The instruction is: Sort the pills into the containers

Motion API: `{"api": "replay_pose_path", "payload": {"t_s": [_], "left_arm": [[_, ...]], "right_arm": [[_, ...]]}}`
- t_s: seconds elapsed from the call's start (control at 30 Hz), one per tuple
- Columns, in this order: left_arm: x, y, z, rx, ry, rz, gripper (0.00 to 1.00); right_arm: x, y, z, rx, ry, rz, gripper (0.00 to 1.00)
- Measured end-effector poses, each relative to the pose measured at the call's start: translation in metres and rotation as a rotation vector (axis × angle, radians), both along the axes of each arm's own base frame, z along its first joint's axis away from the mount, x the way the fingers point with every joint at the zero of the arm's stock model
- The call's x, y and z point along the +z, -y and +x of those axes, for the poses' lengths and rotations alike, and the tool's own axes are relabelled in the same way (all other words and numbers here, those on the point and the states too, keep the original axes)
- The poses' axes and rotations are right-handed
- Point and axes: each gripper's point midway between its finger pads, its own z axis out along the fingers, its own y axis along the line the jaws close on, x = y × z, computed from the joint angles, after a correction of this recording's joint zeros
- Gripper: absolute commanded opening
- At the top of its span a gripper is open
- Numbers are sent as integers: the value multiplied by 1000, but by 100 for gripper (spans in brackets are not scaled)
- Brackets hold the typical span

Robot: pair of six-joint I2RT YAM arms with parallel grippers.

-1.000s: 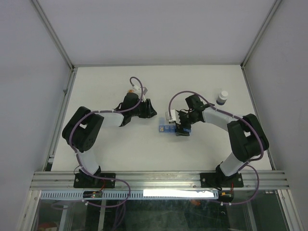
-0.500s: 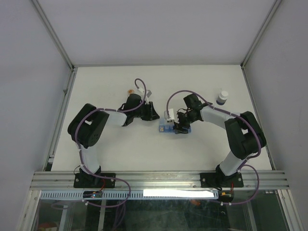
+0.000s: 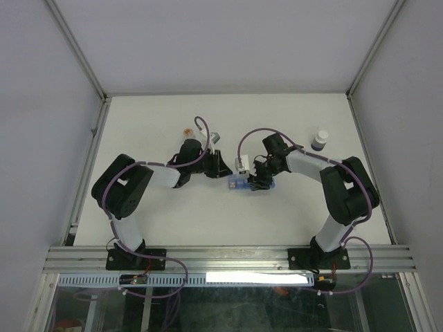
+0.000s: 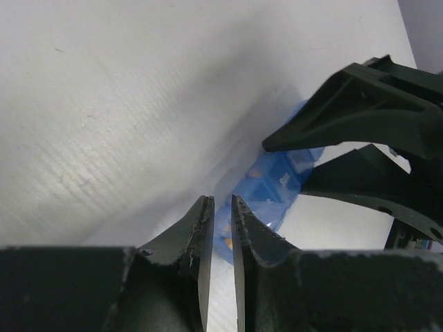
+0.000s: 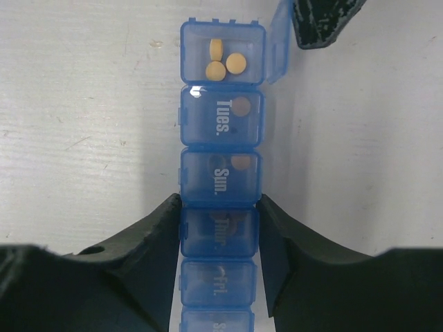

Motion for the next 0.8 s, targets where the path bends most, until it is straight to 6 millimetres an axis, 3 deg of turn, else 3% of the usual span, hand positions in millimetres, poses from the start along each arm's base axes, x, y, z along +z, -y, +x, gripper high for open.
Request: {"api": "replay_pose_path", "payload": {"t_s": [0.33, 0.43, 0.8], "left_arm": [[24, 11, -23, -89, 46, -64, 12], [24, 13, -28, -104, 38, -65, 6], [4, 12, -45, -110, -34, 2, 2]], "right_arm": [[0, -1, 2, -13, -12, -2, 40], [0, -1, 3, -16, -16, -3, 39], [0, -3, 4, -22, -21, -10, 39]]}}
